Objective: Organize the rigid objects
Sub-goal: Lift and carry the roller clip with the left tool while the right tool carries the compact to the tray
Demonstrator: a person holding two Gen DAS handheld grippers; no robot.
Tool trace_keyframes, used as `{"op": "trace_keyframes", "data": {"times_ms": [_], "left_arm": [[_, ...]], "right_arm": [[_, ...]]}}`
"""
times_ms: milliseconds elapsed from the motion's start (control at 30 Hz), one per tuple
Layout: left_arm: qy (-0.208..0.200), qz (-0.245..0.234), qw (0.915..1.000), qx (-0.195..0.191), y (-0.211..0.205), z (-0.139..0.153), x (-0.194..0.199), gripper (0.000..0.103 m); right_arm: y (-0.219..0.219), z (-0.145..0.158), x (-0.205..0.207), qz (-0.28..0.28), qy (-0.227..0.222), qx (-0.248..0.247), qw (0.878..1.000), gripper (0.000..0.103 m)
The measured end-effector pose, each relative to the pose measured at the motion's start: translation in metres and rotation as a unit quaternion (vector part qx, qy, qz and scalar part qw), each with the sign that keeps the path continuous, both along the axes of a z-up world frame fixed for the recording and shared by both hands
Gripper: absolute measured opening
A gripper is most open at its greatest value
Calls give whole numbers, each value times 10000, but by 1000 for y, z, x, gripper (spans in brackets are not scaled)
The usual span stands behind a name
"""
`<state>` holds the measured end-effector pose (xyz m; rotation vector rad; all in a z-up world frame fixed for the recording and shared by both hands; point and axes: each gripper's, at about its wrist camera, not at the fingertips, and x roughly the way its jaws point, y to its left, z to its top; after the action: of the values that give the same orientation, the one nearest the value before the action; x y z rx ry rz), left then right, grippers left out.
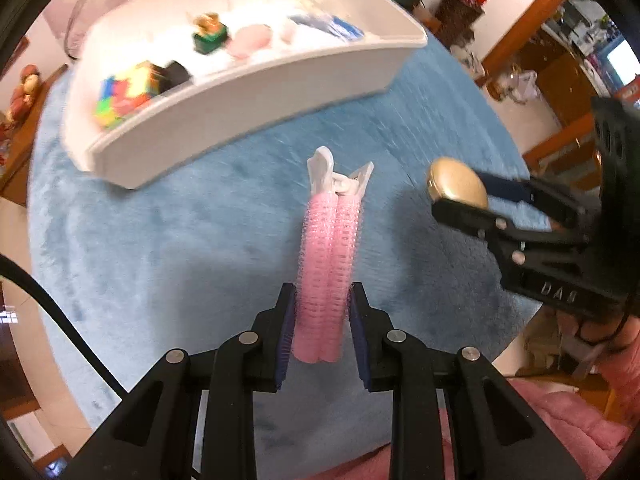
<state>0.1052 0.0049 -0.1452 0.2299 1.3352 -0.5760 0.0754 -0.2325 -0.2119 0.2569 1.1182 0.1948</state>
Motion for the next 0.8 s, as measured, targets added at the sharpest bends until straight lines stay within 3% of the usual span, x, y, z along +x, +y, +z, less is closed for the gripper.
{"op": "trace_keyframes", "data": {"times_ms": [267,367,800], "left_arm": [[-534,409,9974,-260,42,37,7,28],[-676,543,9955,-388,16,32,19,28],[-1452,848,9822,-837,24,80,43,28]], "right_arm": [[35,39,1,-179,-136,29,9997,56],[46,58,6,-28,-307,-121,9995,56],[75,124,37,492,-995,-431,9929,56]]}}
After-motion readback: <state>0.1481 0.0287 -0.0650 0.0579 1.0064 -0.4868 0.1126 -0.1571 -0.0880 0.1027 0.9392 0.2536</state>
